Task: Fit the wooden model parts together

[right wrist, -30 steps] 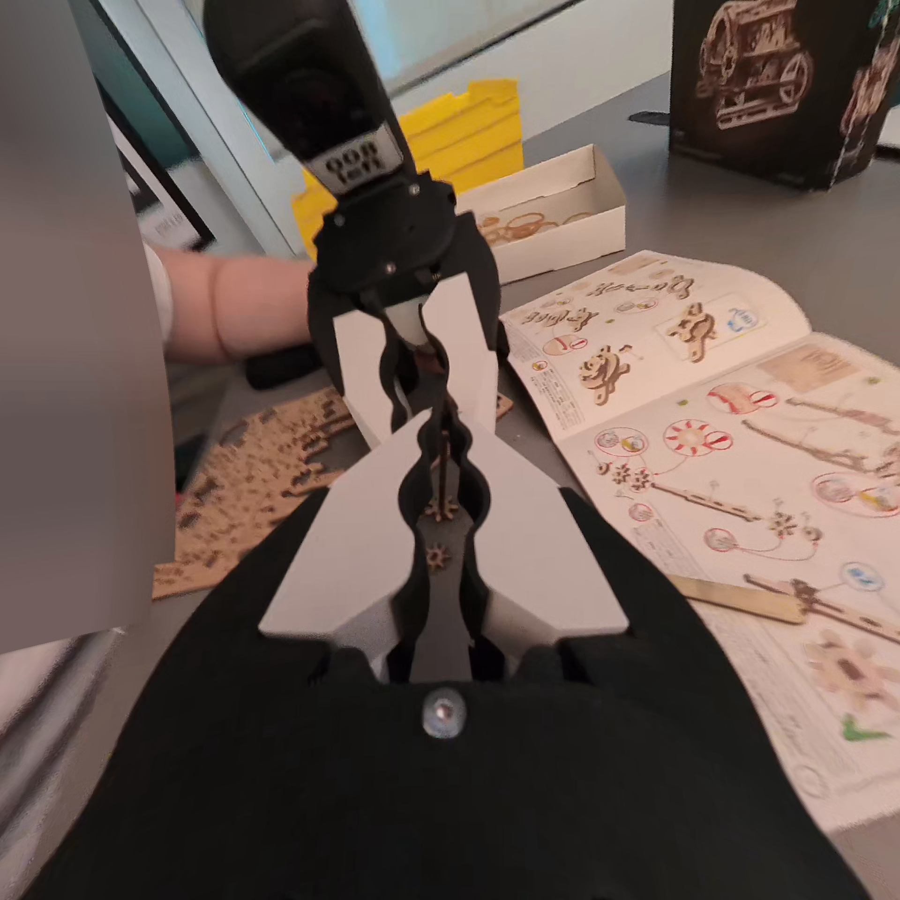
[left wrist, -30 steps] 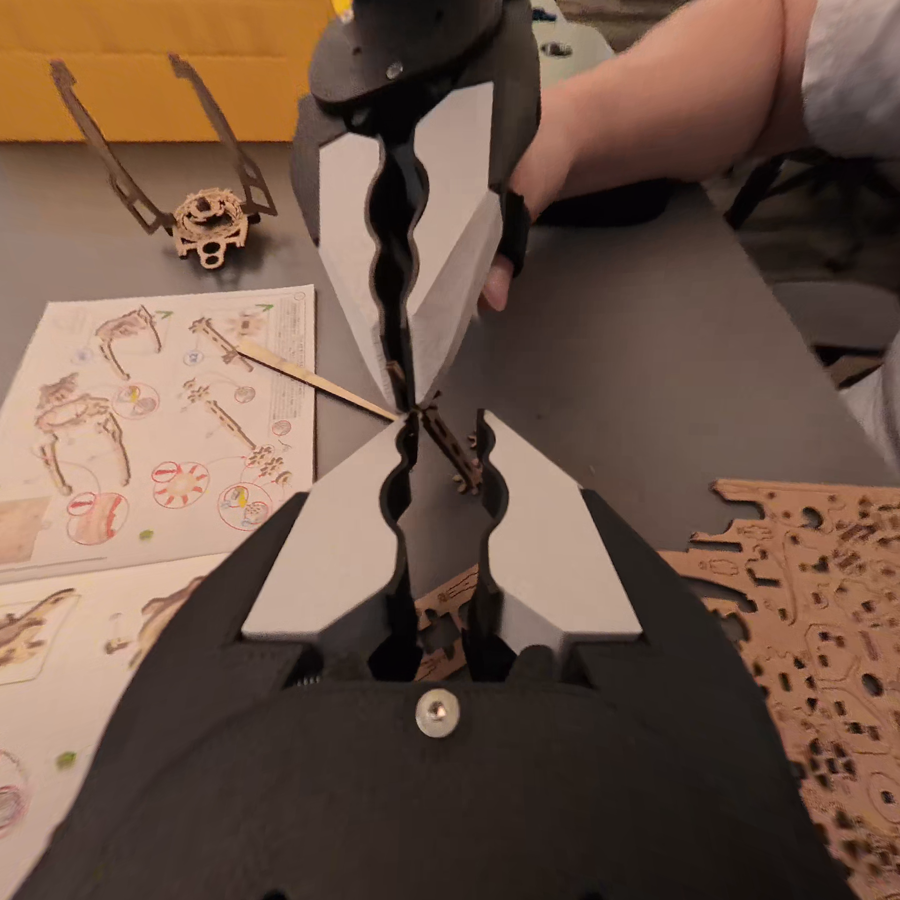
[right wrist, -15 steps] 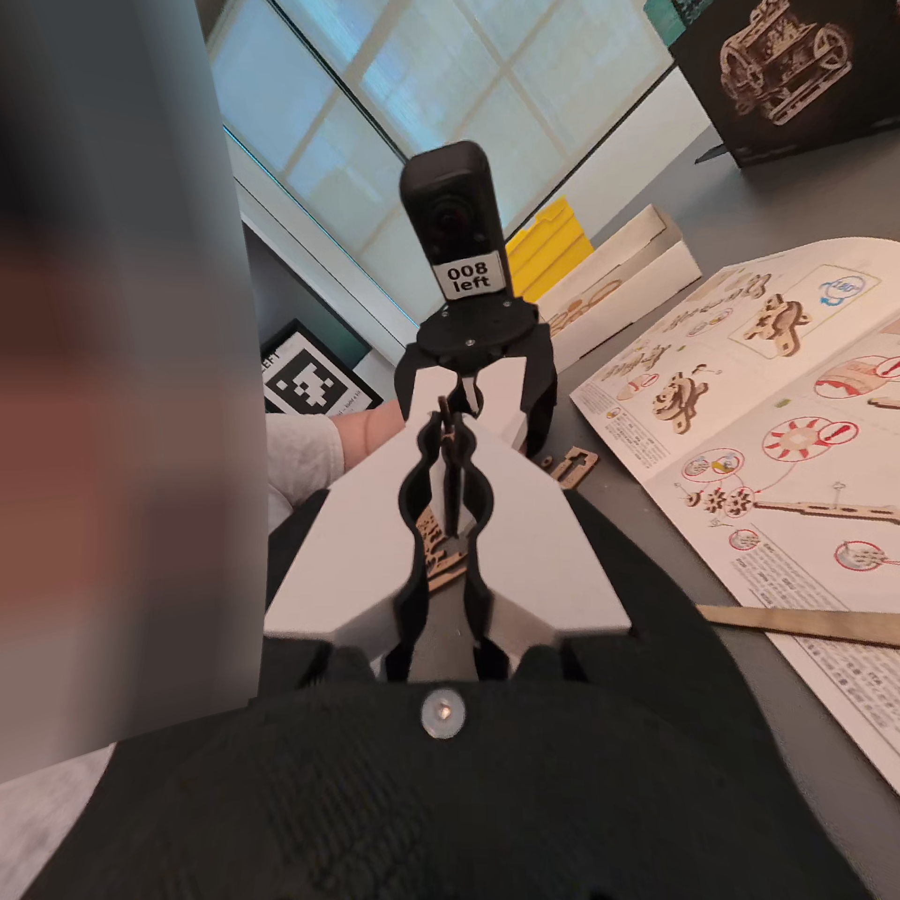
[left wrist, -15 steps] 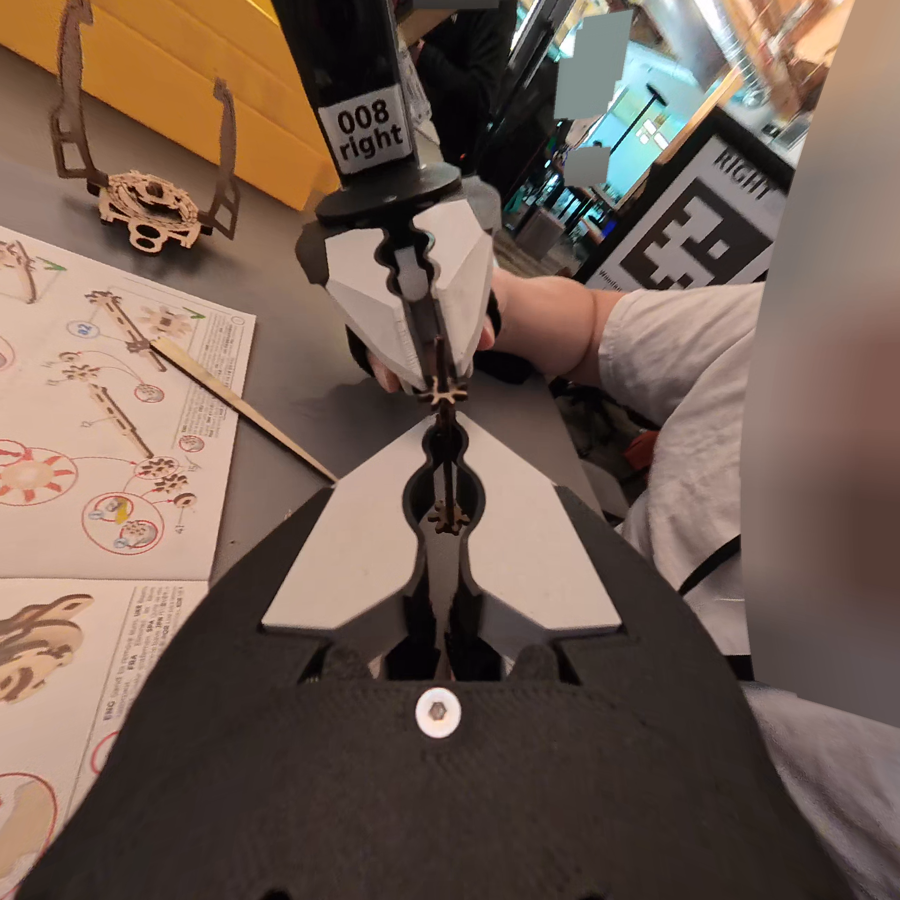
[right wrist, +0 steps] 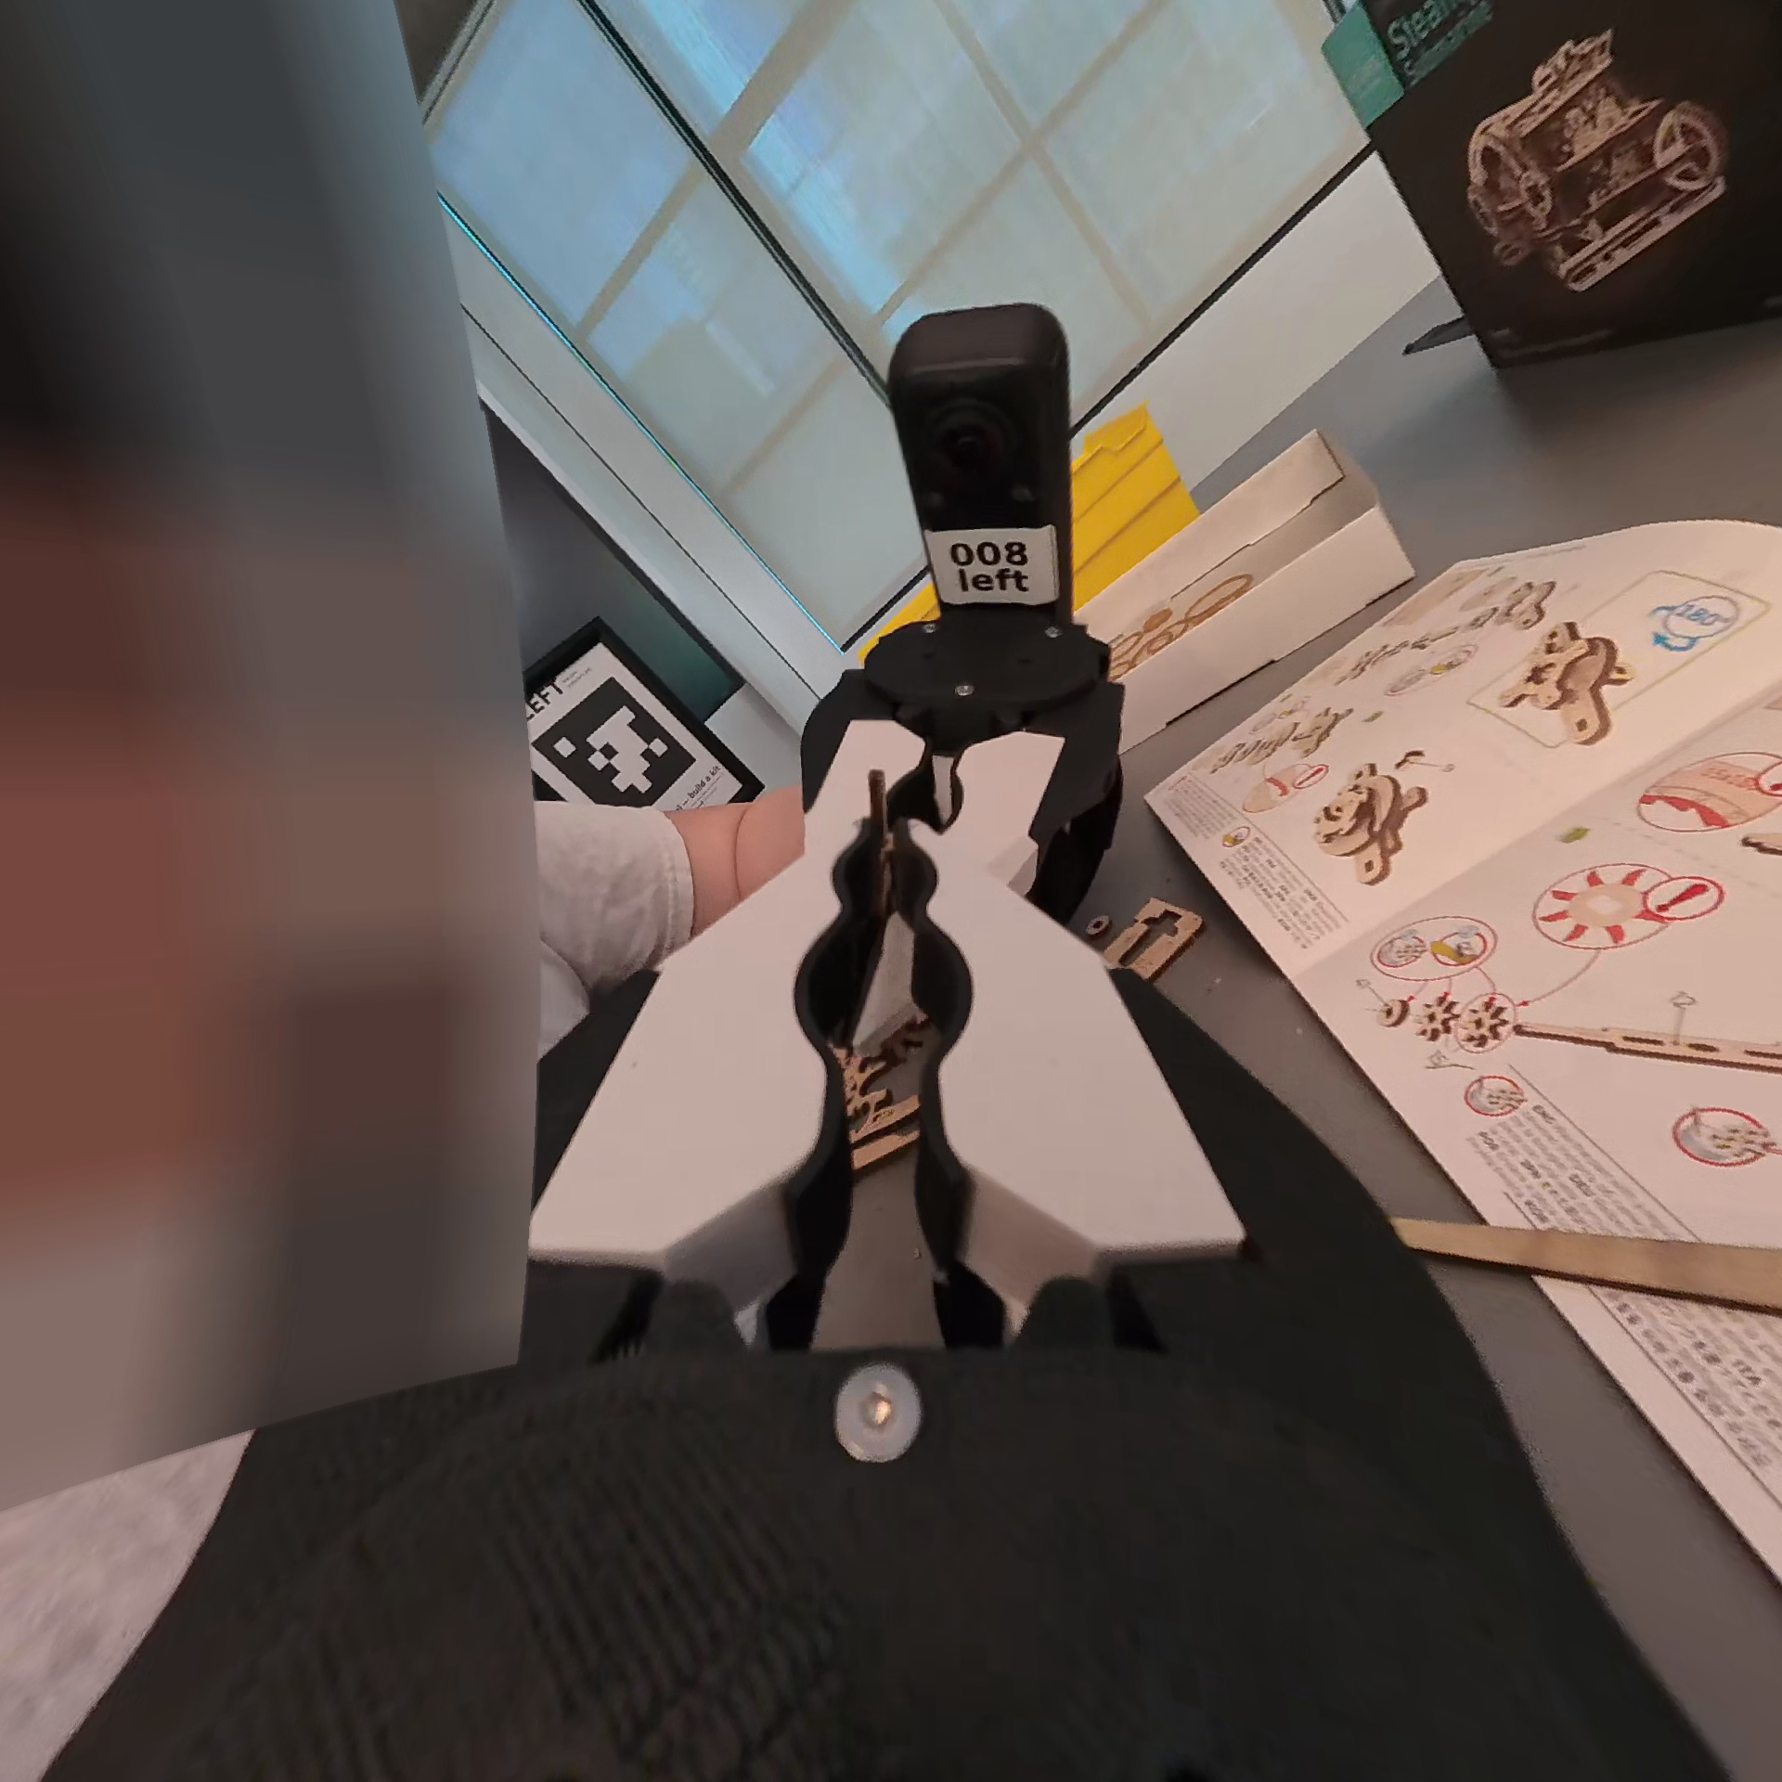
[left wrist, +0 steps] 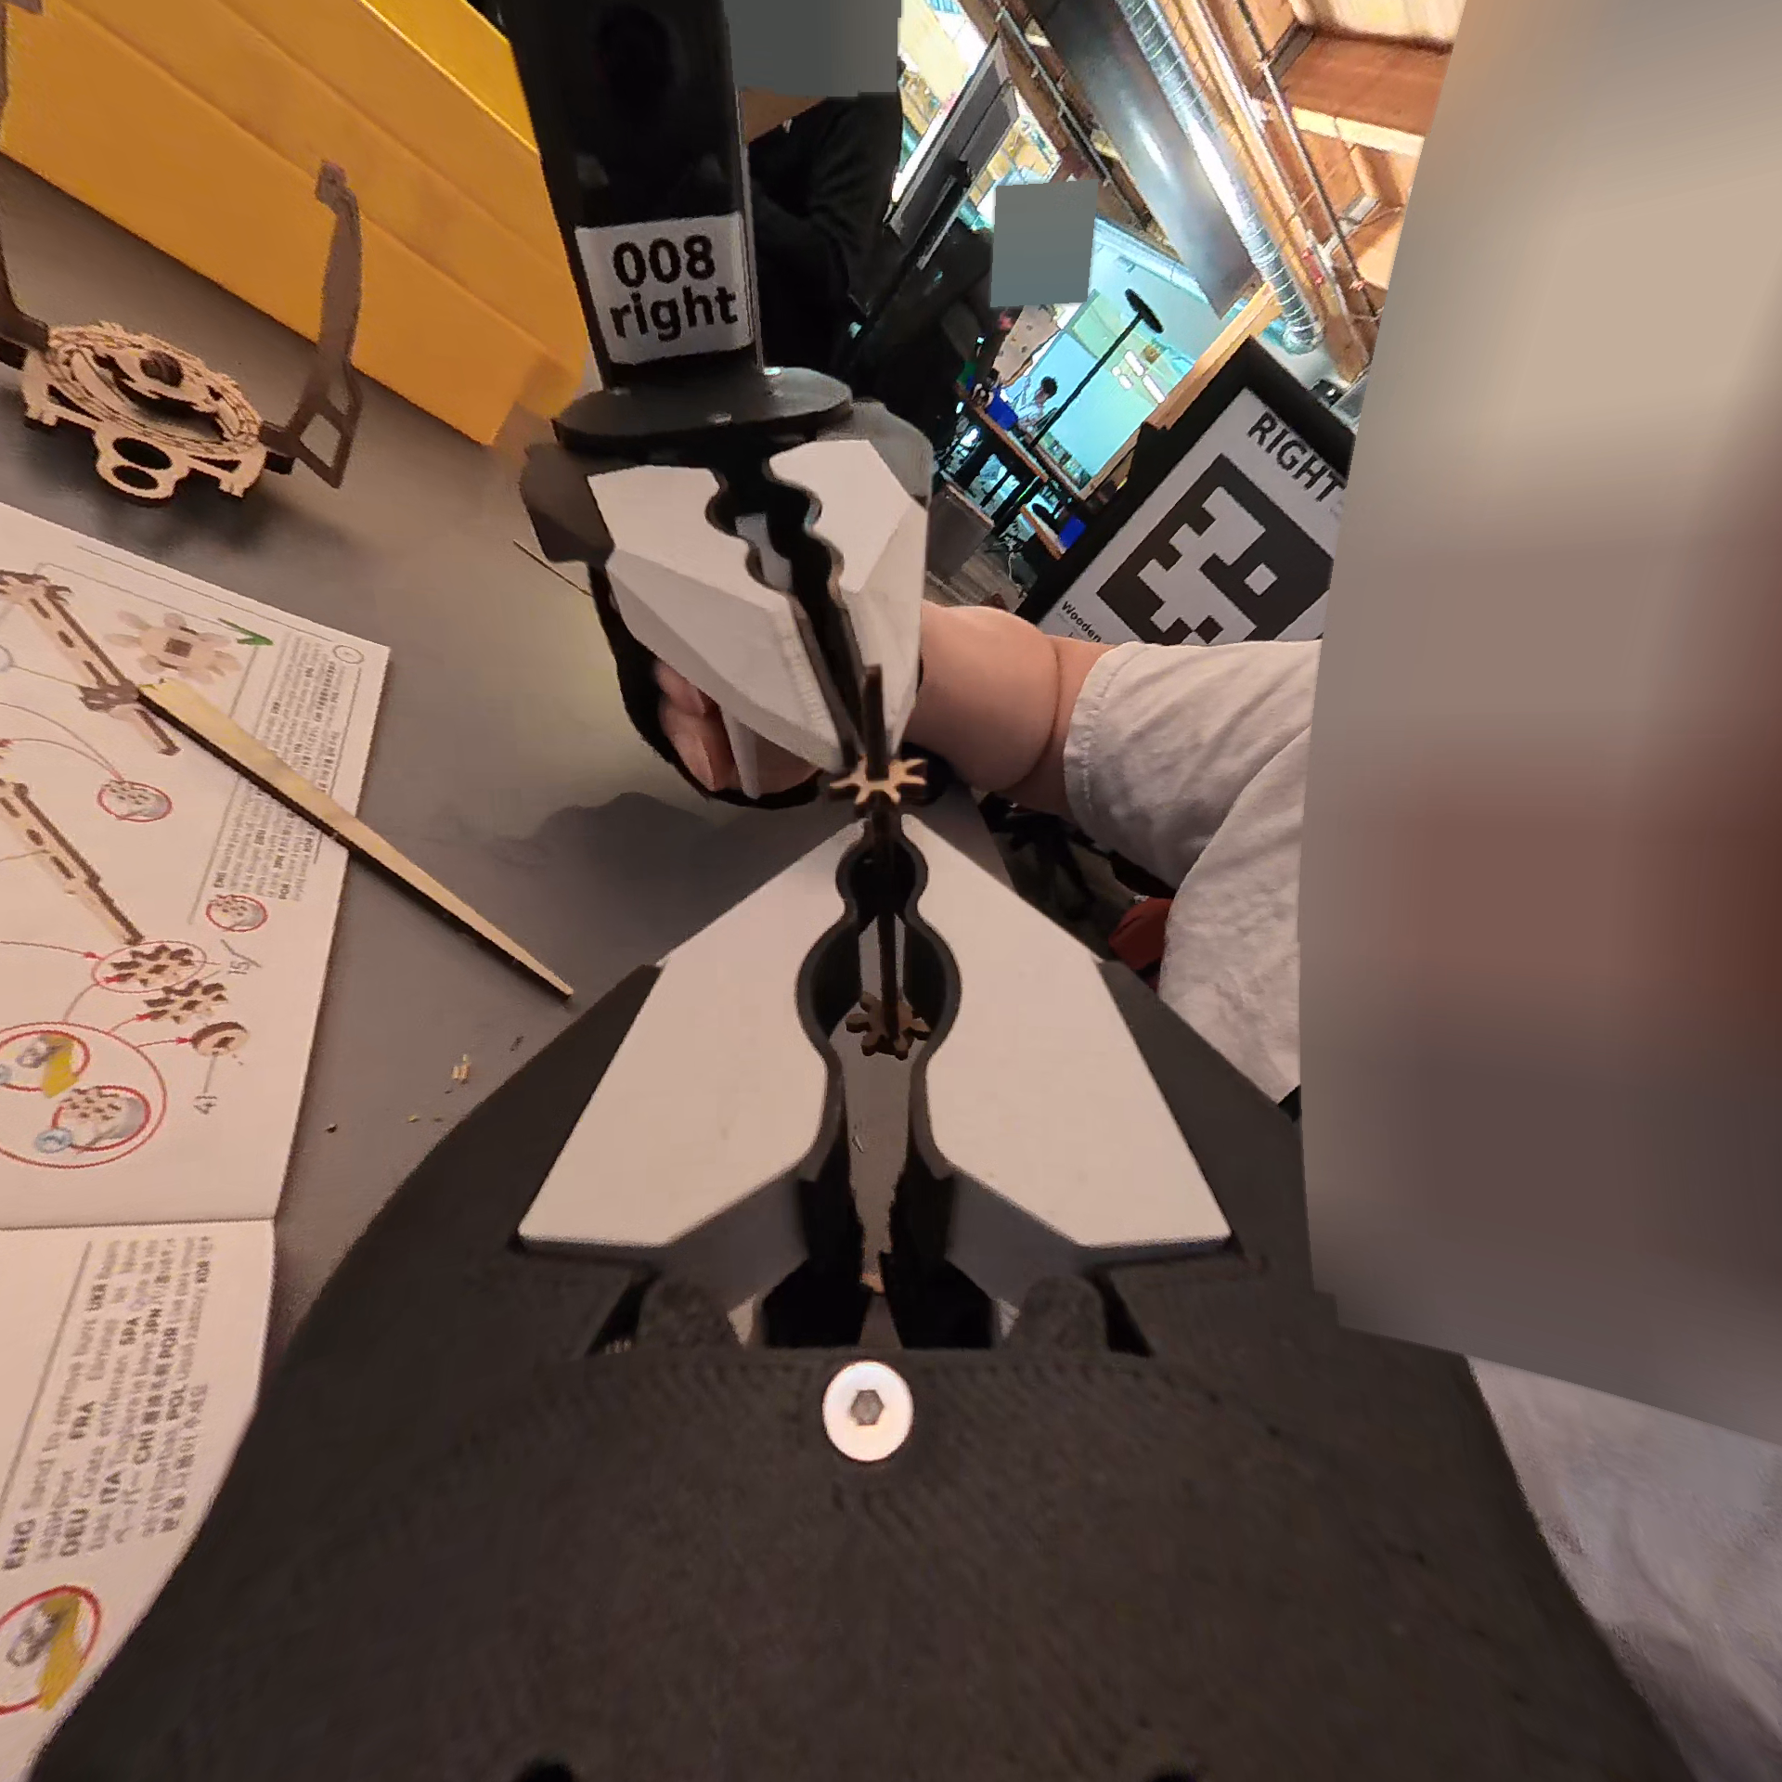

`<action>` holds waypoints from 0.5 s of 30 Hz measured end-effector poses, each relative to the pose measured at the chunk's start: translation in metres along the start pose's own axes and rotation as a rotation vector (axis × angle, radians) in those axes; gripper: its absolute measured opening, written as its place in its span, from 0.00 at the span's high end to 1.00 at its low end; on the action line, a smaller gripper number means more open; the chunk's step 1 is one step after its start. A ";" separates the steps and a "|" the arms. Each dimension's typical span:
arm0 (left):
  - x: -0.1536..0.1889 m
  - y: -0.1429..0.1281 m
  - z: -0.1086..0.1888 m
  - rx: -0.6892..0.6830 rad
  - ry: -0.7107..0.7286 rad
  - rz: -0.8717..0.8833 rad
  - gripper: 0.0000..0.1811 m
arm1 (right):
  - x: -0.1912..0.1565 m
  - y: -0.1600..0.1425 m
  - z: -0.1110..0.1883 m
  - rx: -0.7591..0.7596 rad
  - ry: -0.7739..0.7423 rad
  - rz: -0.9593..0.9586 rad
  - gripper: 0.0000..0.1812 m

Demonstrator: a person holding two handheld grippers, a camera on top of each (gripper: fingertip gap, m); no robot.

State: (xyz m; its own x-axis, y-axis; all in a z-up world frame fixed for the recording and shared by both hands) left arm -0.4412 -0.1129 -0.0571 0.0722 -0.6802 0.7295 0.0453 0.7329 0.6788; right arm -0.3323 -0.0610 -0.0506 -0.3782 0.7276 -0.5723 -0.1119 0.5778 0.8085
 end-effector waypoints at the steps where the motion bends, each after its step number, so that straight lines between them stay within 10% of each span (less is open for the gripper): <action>1: 0.000 0.000 0.000 0.001 0.000 0.000 1.00 | 0.000 0.000 0.000 -0.002 0.001 -0.004 1.00; 15: -0.002 -0.002 -0.001 -0.009 0.062 -0.056 1.00 | -0.003 -0.001 0.001 -0.029 -0.070 0.130 1.00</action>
State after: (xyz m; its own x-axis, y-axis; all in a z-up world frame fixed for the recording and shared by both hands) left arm -0.4403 -0.1127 -0.0603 0.1308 -0.7182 0.6835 0.0596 0.6939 0.7176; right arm -0.3302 -0.0641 -0.0499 -0.3262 0.8204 -0.4696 -0.0928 0.4666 0.8796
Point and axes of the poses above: each gripper's, where its closed fingertips meet, z back along the fingers, y out of its top, x = y × z across the jaws, the point moved 8 cm from there along z, back along the fingers, and after that the axes turned 7 degrees about z, right-handed, at the moved point
